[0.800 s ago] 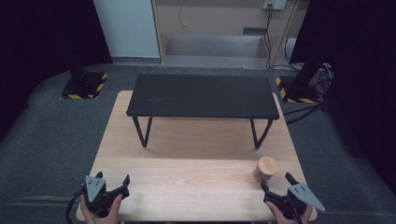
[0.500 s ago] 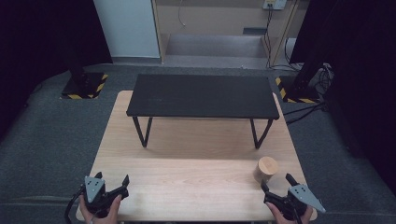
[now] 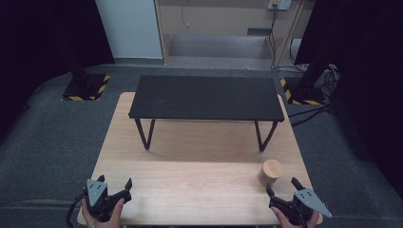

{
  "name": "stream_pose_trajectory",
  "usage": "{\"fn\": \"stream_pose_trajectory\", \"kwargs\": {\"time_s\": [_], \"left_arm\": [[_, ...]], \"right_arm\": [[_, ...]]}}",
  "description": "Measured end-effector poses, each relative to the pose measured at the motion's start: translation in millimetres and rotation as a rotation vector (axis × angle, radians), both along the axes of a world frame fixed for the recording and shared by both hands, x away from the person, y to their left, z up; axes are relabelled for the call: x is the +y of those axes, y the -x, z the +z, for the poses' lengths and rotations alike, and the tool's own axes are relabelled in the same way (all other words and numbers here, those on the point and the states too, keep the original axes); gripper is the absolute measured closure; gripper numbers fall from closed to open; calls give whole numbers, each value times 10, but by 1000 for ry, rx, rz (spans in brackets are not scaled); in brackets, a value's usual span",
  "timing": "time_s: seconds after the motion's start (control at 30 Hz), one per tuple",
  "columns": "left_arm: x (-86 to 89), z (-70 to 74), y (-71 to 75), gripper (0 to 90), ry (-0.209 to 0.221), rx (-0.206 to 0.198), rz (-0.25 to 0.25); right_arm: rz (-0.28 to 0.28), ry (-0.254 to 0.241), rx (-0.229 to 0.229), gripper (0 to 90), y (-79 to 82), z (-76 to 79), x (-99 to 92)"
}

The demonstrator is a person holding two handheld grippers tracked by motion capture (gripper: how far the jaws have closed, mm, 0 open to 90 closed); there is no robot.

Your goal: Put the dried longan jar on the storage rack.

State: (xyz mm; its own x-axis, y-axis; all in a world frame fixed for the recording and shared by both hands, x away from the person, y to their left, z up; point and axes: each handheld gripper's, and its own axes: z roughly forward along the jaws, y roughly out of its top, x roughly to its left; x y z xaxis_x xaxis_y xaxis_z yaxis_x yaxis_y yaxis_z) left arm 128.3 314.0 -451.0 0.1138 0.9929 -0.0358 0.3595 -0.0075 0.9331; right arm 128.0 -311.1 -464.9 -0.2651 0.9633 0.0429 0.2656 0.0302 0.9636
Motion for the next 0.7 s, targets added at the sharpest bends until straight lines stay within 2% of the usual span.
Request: {"fn": "stream_pose_trajectory", "kwargs": {"time_s": [0.4, 0.7], "left_arm": [[-10, 0, 1, 13, 0, 0, -2], [-13, -5, -11, 13, 5, 3, -7]], "right_arm": [[5, 6, 4, 32, -48, 16, 25], [11, 1, 17, 31, -160, 22, 35]]}}
